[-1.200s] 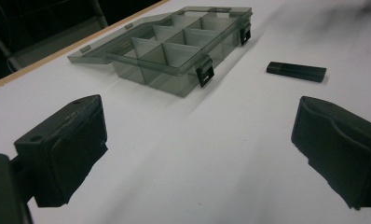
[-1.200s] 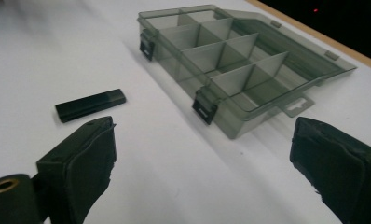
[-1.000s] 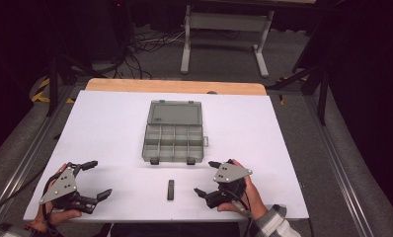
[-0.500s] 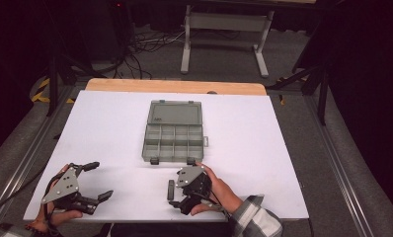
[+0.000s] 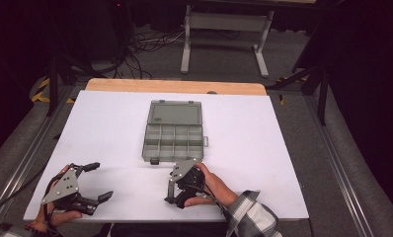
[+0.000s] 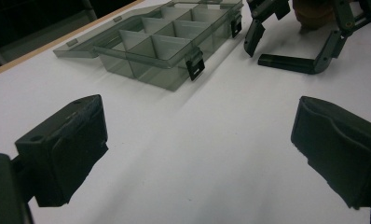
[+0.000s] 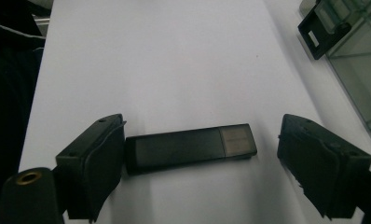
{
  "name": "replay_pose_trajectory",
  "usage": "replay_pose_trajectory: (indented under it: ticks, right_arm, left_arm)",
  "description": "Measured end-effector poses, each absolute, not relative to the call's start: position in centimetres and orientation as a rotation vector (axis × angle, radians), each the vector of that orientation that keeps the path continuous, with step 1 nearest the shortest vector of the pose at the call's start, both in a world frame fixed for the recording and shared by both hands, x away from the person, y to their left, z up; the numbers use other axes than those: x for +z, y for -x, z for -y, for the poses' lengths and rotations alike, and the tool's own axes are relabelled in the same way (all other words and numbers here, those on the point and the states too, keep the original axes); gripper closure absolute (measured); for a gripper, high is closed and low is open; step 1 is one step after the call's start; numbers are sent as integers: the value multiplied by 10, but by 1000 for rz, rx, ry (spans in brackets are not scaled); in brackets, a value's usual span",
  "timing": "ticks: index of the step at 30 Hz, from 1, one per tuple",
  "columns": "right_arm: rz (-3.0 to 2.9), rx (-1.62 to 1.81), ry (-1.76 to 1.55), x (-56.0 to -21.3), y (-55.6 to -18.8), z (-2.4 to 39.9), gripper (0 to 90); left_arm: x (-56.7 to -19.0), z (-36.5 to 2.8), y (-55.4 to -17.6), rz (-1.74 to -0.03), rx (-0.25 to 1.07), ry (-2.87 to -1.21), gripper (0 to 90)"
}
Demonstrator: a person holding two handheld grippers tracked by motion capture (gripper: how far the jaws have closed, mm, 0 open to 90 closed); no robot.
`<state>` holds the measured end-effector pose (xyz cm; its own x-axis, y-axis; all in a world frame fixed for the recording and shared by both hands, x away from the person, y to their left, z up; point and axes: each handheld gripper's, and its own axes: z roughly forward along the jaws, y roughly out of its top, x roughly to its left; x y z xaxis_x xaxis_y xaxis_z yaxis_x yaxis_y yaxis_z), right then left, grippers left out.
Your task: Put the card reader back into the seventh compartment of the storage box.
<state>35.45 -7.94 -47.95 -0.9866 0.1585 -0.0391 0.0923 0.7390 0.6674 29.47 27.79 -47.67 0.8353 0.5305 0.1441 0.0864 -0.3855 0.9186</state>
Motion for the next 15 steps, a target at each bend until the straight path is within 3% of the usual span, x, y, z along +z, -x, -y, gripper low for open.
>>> replay_pose_trajectory:
  ticks: [3, 8, 15]
  right_arm:
    - [-2843, 1087, -204, -479, -355, 80, 190]
    - [-2858, 1091, -168, -477, -352, 81, 301]
    - [-2848, 1079, -163, -476, -349, 80, 306]
  left_arm:
    - [-477, -278, -295, -462, 511, -1928, 43]
    - [-477, -278, -295, -459, 508, -1928, 44]
    - [-477, -278, -295, -461, 507, -1930, 45]
